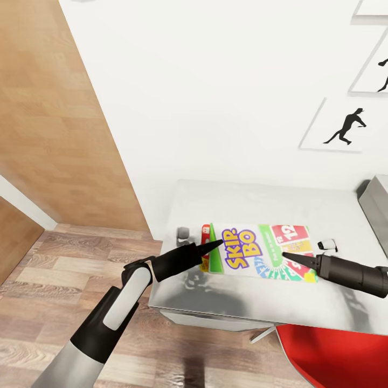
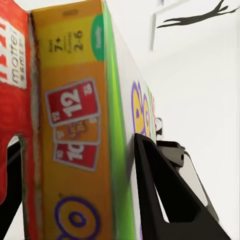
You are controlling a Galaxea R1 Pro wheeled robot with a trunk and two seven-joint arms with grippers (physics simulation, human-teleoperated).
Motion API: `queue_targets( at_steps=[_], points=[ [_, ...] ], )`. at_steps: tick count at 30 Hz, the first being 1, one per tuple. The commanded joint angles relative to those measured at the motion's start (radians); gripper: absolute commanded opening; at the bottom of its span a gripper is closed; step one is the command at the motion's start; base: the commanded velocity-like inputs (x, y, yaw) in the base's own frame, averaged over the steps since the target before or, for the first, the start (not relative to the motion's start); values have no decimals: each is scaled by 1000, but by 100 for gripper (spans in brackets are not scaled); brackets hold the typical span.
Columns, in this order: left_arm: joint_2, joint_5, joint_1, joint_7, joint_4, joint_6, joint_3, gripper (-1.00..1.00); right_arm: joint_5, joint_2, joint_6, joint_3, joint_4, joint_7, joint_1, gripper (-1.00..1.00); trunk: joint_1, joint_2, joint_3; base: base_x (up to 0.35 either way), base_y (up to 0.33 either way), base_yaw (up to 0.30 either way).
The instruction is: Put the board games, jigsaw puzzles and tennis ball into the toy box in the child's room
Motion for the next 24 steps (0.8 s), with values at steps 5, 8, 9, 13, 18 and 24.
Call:
queue_targets(
  at_steps=[5, 8, 9, 13, 18, 24],
  points=[
    [0, -3, 0, 1, 1, 4, 0, -100, -13, 0, 11, 19, 0, 6, -1, -100, 0, -1, -1, 0, 0, 0],
    [0, -3, 0, 0, 1, 4, 0, -100, -13, -1, 11, 19, 0, 6, -1, -100, 0, -1, -1, 0, 0, 0],
    [0, -3, 0, 0, 1, 4, 0, -100, -13, -1, 11, 19, 0, 6, 0, -100, 0, -1, -1, 0, 0, 0],
    [0, -3, 1, -1, 1, 4, 0, -100, -13, 0, 11, 19, 0, 6, 0, -100, 0, -1, -1, 0, 0, 0],
    [2, -3, 1, -6, 1, 4, 3, 100, -13, -1, 11, 18, 0, 7, 0, -100, 0, -1, -1, 0, 0, 0],
    [5, -3, 1, -6, 1, 4, 5, 100, -13, -1, 11, 17, 0, 7, 1, -100, 0, -1, -1, 0, 0, 0]
  ],
)
